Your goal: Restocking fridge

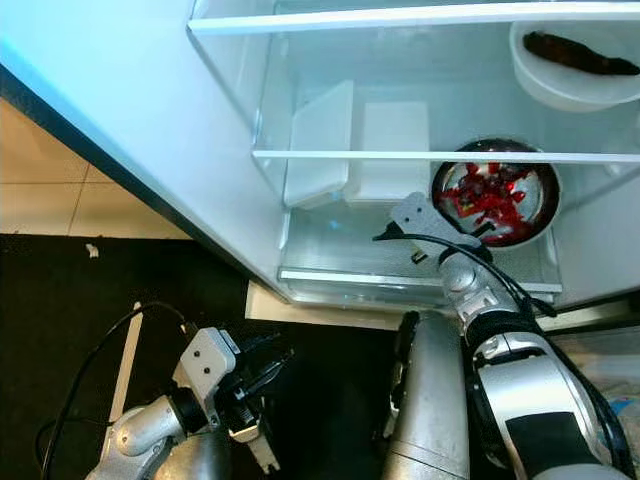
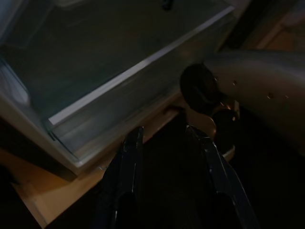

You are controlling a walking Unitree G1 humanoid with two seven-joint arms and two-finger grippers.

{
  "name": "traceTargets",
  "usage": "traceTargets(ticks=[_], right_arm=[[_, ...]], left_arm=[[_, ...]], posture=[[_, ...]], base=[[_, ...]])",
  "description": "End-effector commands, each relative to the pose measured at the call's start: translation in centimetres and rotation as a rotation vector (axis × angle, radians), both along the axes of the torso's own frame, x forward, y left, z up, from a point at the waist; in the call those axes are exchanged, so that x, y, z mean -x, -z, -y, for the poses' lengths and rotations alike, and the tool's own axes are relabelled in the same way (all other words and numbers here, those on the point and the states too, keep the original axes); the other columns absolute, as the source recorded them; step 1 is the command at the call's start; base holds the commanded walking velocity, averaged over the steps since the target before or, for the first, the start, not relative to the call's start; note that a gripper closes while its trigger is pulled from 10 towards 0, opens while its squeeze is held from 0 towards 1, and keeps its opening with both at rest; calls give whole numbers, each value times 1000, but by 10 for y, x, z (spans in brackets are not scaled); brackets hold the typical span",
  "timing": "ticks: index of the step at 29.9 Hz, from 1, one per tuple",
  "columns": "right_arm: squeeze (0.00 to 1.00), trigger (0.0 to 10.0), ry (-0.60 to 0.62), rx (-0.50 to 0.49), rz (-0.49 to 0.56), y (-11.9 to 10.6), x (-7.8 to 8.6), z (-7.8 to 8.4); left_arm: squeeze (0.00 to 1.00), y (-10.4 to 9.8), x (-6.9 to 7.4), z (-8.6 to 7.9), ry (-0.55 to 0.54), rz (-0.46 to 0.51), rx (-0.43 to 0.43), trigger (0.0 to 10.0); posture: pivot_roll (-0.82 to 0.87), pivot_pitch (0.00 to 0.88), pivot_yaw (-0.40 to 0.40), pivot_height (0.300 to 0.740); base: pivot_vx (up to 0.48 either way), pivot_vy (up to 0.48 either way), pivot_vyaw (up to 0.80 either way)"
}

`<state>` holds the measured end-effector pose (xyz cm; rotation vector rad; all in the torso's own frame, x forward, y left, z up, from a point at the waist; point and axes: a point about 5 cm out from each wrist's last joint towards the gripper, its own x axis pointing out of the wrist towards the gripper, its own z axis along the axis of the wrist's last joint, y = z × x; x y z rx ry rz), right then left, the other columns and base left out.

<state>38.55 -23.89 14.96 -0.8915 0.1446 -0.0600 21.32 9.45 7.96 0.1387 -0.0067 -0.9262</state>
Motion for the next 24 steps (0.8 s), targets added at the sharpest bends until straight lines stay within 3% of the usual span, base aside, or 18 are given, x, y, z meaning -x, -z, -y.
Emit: traceTargets(ticks=[1,9,10,11,12,18,24], right_arm=[[0,10000,-2,8,-22,6,2,-1],[0,10000,-5,10,-17,-2,-2,-3],[827,10000,-3,12,-15,-2,-3,-3],[827,10000,-3,12,-15,-2,-3,-3],[1000,10000,5,15,-9,-3,-3,-2],[1000,10000,39,39,37,-9,-3,3],[1000,10000,27,9,92,-21,-6,3]], left_arm=[[0,7,8,-5,13,-39,-31,10000],[0,-4,8,-4,18,-25,-23,10000],[0,-4,8,-3,19,-25,-22,10000],[0,-4,8,-3,19,-25,-22,10000],[0,-5,8,-2,19,-27,-23,10000],[0,-7,10,1,30,-32,-26,10000],[0,-8,-1,4,20,-17,-21,10000]], posture=[[250,543,189,330],[260,557,195,330],[260,556,195,330],[260,556,195,330],[259,555,195,330],[256,549,193,330],[225,501,172,330]], base=[[0,0,0],[0,0,0],[0,0,0],[0,0,0],[0,0,0],[0,0,0],[0,0,0]])
